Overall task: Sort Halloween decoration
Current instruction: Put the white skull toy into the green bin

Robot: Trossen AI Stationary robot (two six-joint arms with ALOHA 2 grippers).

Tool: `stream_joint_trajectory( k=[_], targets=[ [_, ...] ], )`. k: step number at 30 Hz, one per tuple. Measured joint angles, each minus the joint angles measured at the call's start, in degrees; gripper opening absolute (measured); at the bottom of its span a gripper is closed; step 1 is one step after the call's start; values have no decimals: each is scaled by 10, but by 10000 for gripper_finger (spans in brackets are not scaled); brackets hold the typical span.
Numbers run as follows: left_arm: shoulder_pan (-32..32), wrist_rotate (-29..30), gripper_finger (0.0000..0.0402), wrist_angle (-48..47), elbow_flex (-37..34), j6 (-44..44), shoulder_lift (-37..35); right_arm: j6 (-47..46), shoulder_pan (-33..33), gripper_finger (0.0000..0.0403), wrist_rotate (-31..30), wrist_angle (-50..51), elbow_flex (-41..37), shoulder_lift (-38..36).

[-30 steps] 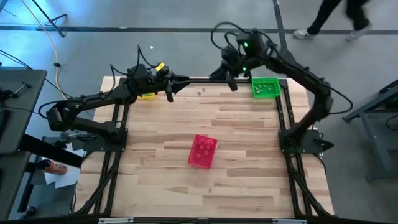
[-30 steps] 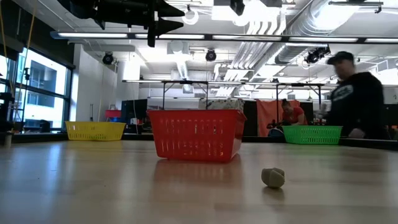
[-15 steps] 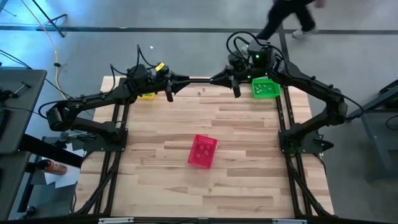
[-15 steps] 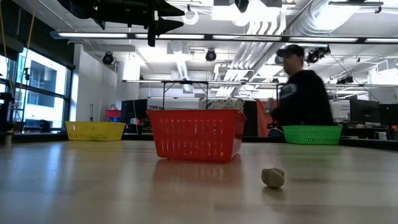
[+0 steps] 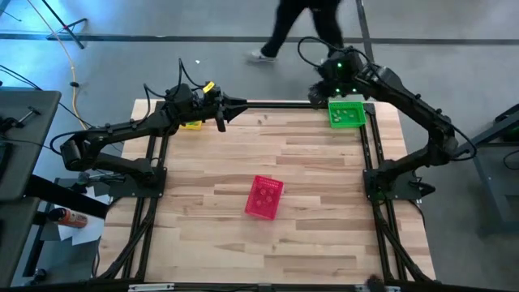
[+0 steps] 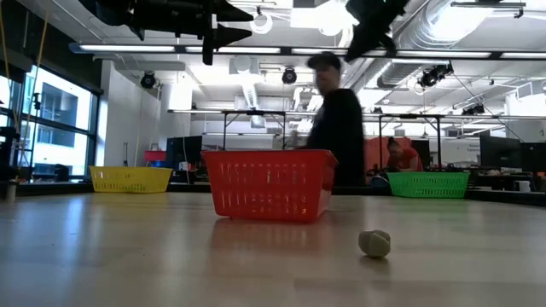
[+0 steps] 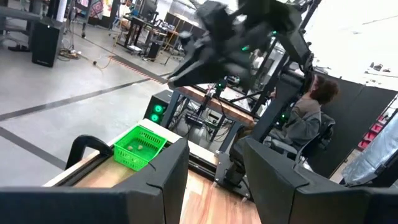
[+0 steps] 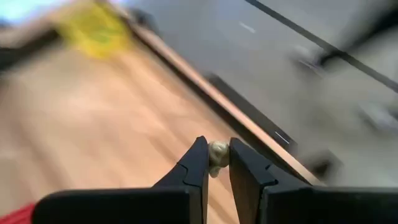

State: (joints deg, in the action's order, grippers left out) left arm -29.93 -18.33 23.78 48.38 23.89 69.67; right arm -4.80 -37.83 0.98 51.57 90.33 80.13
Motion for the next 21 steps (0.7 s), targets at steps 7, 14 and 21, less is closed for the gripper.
stream_joint_trajectory(
  k=[7,14,21],
  targets=[
    [0,0,145,0,0,0,0,-120,-102,36,-147,50,-123,0],
    [0,0,145,0,0,0,0,-212,-212,36,-95,-47,-260,19],
    [0,0,145,0,0,0,0,-221,-252,36,-83,-56,-268,96]
  ],
)
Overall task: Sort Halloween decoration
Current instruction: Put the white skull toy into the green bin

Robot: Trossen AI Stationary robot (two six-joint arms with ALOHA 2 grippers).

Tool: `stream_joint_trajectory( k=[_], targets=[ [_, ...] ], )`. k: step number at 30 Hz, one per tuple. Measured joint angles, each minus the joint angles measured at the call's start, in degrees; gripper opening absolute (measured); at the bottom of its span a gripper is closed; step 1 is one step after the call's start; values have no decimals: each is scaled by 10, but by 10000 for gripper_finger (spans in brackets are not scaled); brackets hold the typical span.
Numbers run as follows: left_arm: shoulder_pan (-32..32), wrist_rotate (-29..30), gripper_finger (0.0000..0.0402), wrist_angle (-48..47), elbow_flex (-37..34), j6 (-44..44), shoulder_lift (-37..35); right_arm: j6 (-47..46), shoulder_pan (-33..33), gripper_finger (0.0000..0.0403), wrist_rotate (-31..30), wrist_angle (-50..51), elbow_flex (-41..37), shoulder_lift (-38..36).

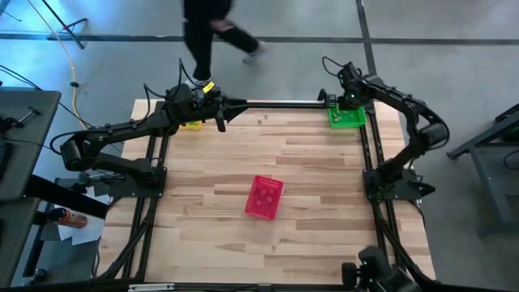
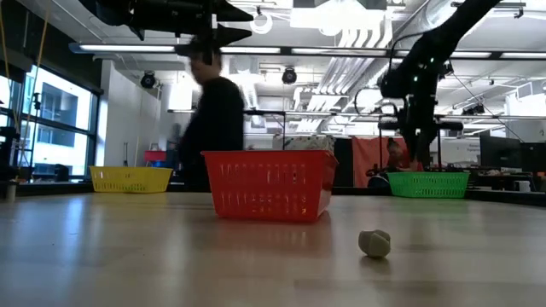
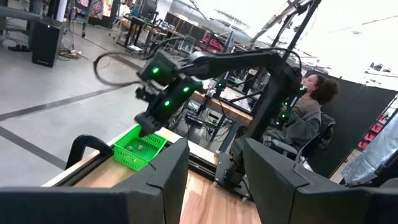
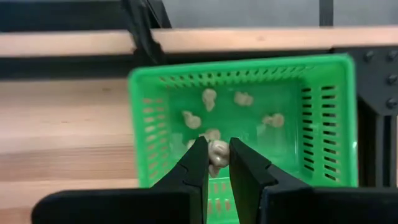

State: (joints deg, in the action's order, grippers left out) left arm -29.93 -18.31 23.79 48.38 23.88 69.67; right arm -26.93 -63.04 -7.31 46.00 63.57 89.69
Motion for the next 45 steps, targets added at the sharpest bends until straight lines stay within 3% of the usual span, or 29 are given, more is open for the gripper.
stream_joint_trajectory(
  k=[6,19,40,45],
  targets=[
    [0,0,145,0,0,0,0,4,-6,36,-13,3,1,66],
    [0,0,145,-5,0,0,0,12,-7,36,-38,-18,3,130],
    [0,0,145,-5,0,1,0,-43,-11,37,-37,-33,4,135],
    [0,-8,145,-5,0,1,0,-62,-11,59,-42,-35,4,135]
  ],
)
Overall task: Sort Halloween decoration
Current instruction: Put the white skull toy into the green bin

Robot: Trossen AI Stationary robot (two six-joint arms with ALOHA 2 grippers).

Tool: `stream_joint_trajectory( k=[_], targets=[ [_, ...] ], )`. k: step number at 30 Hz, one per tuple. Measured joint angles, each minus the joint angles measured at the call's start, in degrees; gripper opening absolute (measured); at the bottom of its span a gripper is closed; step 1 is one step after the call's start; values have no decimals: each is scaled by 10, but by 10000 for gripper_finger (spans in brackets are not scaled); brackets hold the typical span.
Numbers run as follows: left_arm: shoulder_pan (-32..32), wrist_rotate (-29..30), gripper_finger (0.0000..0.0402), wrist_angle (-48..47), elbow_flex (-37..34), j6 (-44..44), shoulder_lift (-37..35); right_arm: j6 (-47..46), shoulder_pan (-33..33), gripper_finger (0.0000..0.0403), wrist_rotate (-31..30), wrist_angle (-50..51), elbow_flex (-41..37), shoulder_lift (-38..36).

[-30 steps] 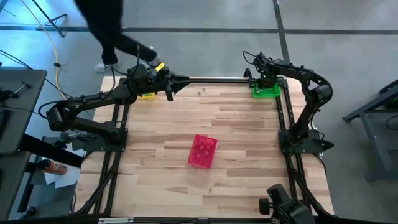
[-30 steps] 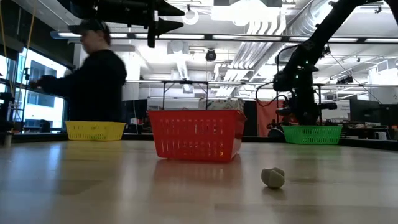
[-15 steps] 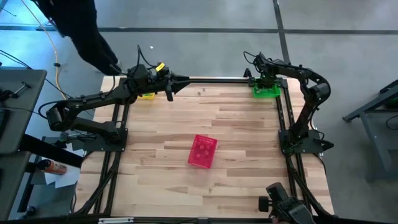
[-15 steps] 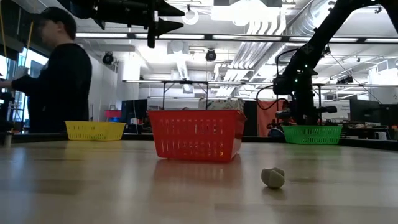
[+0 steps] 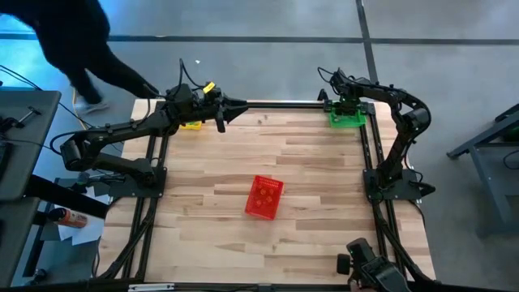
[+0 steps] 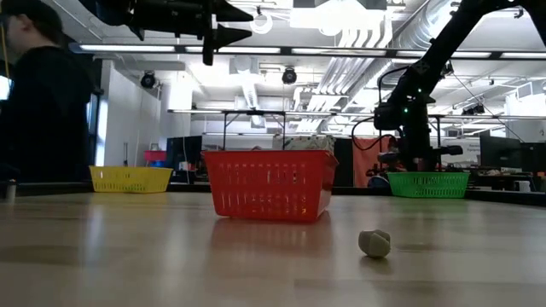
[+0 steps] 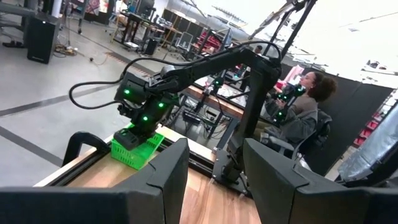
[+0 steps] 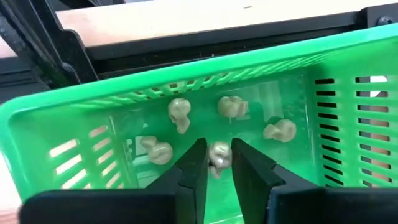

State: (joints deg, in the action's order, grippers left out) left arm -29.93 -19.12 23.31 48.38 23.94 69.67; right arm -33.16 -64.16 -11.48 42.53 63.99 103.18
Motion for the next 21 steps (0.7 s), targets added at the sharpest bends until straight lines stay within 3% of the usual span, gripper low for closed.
stream_joint_trajectory(
  k=[10,21],
  targets=[
    [0,-29,145,-7,0,0,0,-25,5,139,9,-6,1,0],
    [0,-28,145,-25,0,0,0,62,12,151,57,-58,91,-102]
  ],
)
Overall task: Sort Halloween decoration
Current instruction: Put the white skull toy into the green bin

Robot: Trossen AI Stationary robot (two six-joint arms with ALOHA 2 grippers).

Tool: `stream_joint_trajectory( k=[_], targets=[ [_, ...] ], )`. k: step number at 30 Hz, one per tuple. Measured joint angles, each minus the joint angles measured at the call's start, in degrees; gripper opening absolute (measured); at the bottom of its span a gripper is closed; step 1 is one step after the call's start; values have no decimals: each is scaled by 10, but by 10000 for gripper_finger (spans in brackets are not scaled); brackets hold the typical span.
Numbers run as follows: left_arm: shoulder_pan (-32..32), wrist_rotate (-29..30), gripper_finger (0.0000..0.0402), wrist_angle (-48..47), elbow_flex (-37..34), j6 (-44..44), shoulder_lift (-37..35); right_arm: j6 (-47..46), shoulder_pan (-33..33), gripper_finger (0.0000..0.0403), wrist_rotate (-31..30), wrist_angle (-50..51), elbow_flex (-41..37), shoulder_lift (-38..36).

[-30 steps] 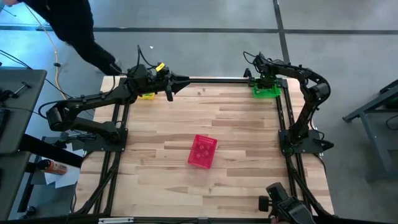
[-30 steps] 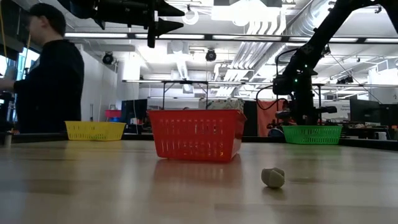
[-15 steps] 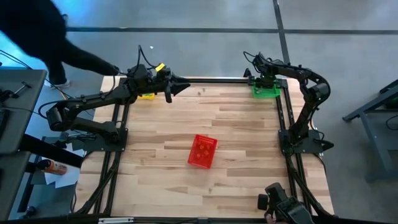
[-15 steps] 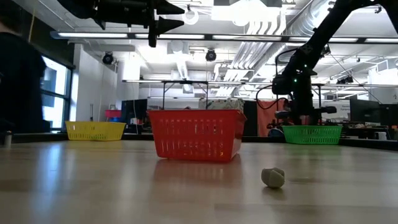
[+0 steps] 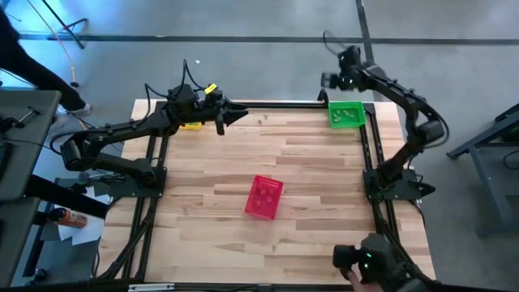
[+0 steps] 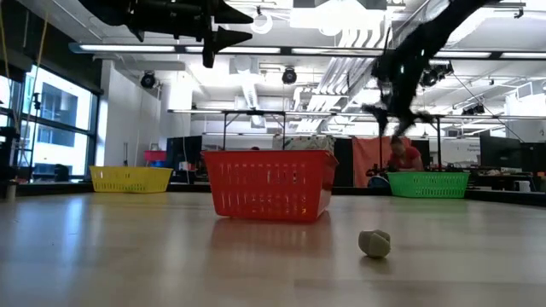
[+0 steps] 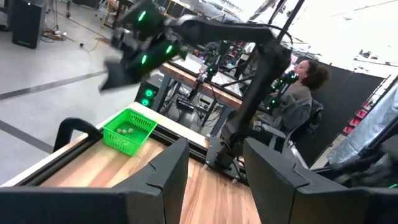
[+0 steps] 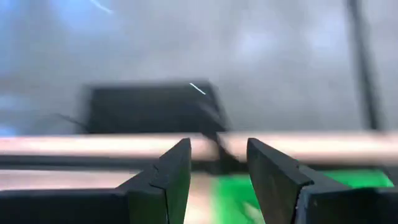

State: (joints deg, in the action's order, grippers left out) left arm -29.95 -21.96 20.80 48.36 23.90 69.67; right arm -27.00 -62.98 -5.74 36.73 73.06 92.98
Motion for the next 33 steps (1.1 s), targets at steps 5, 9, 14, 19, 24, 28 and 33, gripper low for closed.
stream_joint_trajectory(
  k=[5,9,14,19,24,28,33],
  targets=[
    [0,0,145,0,0,0,0,48,21,151,129,-102,28,-70],
    [0,0,145,0,0,0,0,58,54,151,250,-169,28,-119],
    [0,0,145,0,0,-1,0,104,138,151,399,-239,28,-160],
    [0,0,145,0,0,-8,0,140,236,151,396,-305,28,-168],
    [0,0,145,1,0,-20,0,225,302,151,307,-304,27,-160],
    [0,0,145,1,0,-20,0,265,330,151,277,-308,27,-161],
    [0,0,145,1,0,-20,0,230,345,151,278,-311,27,-161]
  ],
)
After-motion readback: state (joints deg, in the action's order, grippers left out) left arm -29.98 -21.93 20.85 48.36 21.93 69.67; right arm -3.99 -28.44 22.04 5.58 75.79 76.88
